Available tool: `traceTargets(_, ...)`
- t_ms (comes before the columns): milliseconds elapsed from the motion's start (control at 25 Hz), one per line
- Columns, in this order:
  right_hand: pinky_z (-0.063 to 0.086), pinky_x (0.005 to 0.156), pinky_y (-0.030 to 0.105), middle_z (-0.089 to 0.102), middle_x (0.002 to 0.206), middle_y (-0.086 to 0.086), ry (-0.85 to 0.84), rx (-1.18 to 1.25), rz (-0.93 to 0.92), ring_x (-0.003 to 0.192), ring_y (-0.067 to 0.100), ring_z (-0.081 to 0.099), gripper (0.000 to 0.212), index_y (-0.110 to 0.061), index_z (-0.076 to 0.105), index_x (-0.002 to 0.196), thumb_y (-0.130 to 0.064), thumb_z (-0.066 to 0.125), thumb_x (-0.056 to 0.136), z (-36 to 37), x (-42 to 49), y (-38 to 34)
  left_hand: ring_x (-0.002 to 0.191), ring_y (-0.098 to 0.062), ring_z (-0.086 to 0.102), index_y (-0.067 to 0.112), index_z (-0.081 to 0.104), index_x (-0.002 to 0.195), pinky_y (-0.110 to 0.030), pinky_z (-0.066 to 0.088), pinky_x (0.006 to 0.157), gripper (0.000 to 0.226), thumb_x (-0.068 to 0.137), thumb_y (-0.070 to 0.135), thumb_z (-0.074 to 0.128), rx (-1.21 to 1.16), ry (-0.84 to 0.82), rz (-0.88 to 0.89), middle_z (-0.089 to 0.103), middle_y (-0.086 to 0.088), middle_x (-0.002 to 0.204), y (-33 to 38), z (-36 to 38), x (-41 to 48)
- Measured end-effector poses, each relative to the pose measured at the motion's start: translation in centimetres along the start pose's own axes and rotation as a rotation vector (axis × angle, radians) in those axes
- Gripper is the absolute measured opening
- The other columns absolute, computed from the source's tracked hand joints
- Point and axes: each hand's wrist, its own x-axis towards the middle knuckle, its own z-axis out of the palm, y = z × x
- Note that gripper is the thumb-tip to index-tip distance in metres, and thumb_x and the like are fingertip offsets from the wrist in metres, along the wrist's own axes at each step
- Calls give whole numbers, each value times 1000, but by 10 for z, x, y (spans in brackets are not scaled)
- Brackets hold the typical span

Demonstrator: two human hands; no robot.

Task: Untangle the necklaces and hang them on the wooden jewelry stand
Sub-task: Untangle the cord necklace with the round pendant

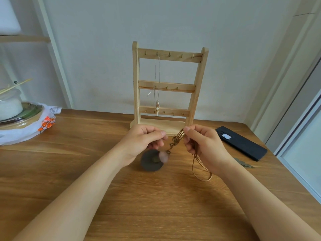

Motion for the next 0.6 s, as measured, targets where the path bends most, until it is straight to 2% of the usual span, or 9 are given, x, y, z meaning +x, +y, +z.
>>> traceTargets(80, 37, 51, 24, 57, 68, 6, -21, 10, 1, 57, 17, 46, 22, -2, 60, 83, -18, 58, 98, 1, 0, -1, 76, -12, 66, 14, 78, 87, -26, 51, 73, 18, 96, 15, 63, -29, -35, -7, 74, -3, 79, -1, 1, -1)
traceTargets(160, 38, 50, 23, 60, 70, 5, -33, 4, -13, 58, 18, 46, 23, -2, 61, 84, -21, 59, 97, 2, -1, -3, 88, -13, 67, 15, 77, 98, -27, 51, 79, 15, 96, 15, 62, -10, -39, -2, 76, -1, 92, 0, 3, -2)
traceTargets(280, 38, 52, 24, 64, 75, 7, -71, 39, -48, 58, 18, 46, 25, 0, 61, 90, -26, 59, 92, 0, -2, -8, 112, -10, 66, 17, 71, 116, -25, 49, 94, 23, 97, 11, 60, 23, -117, 63, 74, 4, 114, 3, 7, -5)
traceTargets(360, 35, 51, 25, 66, 79, 8, -85, 85, -69, 57, 17, 46, 28, 2, 60, 99, -25, 58, 91, 0, -3, -12, 117, -10, 64, 16, 67, 124, -23, 48, 100, 29, 97, 7, 59, -1, -209, 91, 73, 2, 120, 5, 13, -8)
traceTargets(440, 33, 49, 25, 65, 75, 6, -77, 106, -80, 55, 15, 44, 30, 3, 60, 103, -25, 57, 92, -1, -2, -14, 109, -14, 69, 14, 67, 118, -26, 50, 97, 24, 96, 7, 61, -24, -197, 99, 76, -1, 108, 5, 20, -8)
traceTargets(520, 29, 49, 26, 55, 67, 12, -63, 100, -76, 53, 15, 39, 29, 2, 64, 99, -26, 58, 95, -3, -1, -14, 90, -17, 72, 12, 69, 109, -28, 51, 89, 15, 96, 9, 62, -60, -106, 97, 74, -1, 86, 5, 22, -8)
traceTargets(600, 26, 50, 29, 50, 73, 18, -33, 103, -66, 53, 16, 35, 26, -4, 68, 93, -28, 61, 97, -5, 0, -14, 75, -18, 67, 10, 69, 107, -32, 53, 84, 12, 96, 10, 63, -99, -63, 89, 67, -1, 73, 6, 21, -7)
